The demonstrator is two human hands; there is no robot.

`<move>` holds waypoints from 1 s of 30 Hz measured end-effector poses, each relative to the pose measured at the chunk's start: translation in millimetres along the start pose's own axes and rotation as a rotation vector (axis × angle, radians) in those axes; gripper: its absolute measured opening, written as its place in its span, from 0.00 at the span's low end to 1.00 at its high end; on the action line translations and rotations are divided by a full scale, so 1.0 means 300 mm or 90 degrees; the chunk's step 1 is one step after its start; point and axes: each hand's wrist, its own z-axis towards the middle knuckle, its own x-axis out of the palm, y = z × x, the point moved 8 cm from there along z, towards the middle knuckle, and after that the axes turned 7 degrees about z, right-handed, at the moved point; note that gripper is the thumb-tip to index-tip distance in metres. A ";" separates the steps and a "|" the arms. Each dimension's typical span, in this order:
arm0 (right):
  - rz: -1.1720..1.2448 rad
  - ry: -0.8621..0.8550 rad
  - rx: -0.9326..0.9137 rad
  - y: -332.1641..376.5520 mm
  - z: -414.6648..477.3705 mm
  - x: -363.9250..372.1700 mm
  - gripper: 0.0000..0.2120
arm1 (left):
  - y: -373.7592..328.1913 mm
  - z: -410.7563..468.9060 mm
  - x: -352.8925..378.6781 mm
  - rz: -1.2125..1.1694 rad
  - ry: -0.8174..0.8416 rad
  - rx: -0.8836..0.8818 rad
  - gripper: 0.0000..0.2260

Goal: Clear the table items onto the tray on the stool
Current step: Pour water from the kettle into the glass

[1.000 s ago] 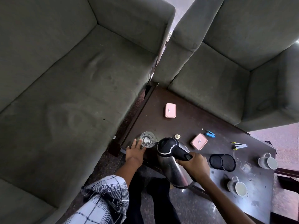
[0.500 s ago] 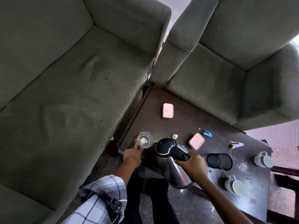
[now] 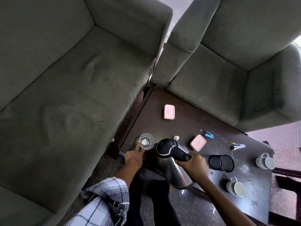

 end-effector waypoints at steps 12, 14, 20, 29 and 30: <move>-0.033 -0.002 -0.021 0.015 0.002 -0.002 0.17 | 0.005 -0.002 0.002 -0.005 -0.005 0.003 0.33; -0.036 -0.003 -0.022 0.014 0.003 -0.002 0.17 | 0.004 -0.005 0.000 0.000 -0.006 0.006 0.34; -0.053 0.001 -0.020 0.019 0.001 0.001 0.18 | 0.007 -0.005 -0.002 0.018 0.001 0.007 0.35; -0.057 0.008 -0.022 0.023 0.000 0.002 0.17 | 0.011 0.000 0.012 0.014 0.018 0.001 0.36; -0.055 0.007 -0.023 0.022 0.000 0.003 0.17 | 0.012 0.001 0.014 0.013 0.020 0.000 0.36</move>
